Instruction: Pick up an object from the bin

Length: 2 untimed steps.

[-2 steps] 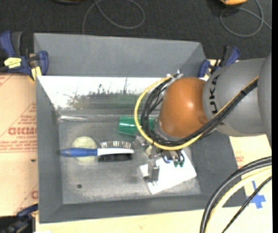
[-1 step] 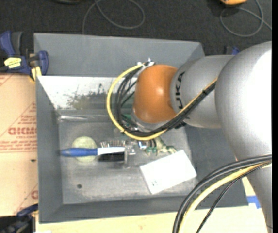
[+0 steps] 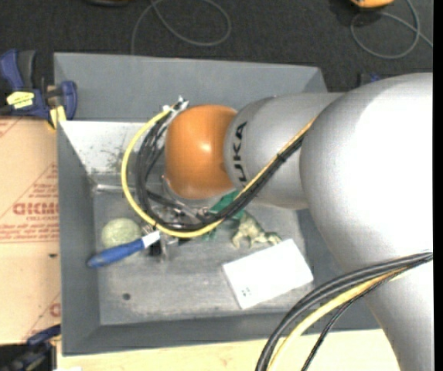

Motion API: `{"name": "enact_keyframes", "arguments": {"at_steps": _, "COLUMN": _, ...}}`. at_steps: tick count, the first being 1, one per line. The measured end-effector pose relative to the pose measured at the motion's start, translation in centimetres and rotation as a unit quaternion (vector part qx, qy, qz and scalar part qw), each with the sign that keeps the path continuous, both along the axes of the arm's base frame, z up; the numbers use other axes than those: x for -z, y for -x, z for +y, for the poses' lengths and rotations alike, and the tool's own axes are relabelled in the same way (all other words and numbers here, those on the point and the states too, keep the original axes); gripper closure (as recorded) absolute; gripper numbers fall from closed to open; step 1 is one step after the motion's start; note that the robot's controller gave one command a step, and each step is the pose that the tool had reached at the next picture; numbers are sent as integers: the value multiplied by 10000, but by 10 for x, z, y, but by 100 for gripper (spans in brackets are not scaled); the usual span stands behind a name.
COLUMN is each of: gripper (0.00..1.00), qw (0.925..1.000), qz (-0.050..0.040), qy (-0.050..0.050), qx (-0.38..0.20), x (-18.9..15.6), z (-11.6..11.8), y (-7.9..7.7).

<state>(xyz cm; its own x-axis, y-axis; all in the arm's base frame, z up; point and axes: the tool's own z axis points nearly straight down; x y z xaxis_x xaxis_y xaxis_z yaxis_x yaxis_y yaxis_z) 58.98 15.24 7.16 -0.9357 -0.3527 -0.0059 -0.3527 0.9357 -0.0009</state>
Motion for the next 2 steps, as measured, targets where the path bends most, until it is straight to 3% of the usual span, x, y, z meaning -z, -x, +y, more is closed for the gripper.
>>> {"name": "enact_keyframes", "arguments": {"at_steps": 2, "gripper": 100, "qw": 10000, "qz": 30, "qy": 8, "qx": 3, "x": -5, "z": -1, "y": 2}}
